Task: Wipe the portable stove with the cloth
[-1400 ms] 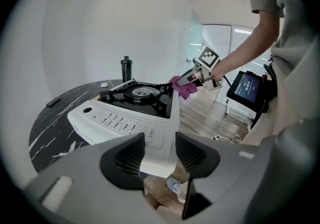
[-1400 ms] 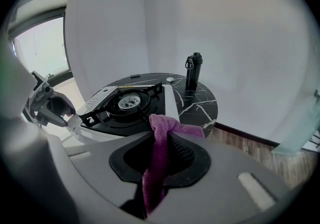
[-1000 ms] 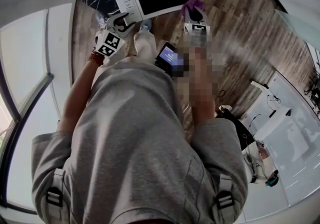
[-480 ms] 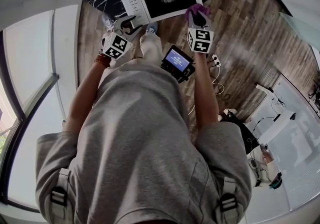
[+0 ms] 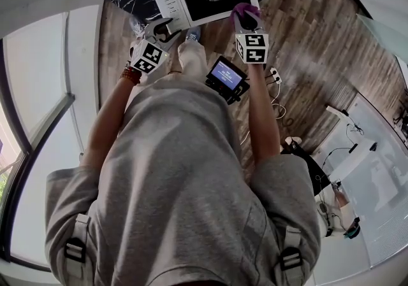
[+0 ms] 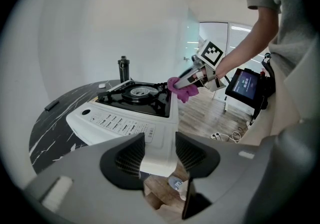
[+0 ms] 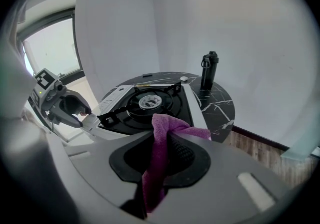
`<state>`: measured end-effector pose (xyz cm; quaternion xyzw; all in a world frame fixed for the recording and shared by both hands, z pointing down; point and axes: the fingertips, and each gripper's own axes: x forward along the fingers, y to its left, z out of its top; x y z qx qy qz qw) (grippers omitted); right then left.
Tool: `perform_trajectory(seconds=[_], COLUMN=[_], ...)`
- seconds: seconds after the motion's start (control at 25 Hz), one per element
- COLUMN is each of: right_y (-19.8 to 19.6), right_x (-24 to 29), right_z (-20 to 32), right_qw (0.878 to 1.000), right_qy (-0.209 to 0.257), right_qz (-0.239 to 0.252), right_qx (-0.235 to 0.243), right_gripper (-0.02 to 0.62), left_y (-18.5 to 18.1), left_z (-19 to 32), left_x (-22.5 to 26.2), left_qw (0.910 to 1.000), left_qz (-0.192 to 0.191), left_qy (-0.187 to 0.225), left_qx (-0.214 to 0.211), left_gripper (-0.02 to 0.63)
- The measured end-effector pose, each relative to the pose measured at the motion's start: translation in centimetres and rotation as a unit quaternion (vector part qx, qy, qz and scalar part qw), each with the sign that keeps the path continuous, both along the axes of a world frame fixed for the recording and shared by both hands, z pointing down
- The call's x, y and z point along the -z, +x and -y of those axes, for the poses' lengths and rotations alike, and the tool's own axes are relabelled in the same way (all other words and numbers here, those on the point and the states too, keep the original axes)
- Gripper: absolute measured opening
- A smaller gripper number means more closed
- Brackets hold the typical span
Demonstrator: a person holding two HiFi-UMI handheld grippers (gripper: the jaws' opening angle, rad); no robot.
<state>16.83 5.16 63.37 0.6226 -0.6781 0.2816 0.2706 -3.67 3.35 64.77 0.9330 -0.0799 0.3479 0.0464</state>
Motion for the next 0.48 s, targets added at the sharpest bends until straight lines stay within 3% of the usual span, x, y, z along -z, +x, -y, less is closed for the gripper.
perform_trajectory(seconds=[0.48], right_y=[-2.6], right_x=[-0.3], right_z=[0.1], right_qw=[0.997], right_qy=[-0.014], right_qz=[-0.003], right_qx=[0.081], right_gripper=[0.078], left_y=[0.0], left_z=[0.1], left_x=[-0.2], left_qw=[1.0000], left_qz=[0.004], left_qy=[-0.003], left_qx=[0.004], left_gripper=[0.193])
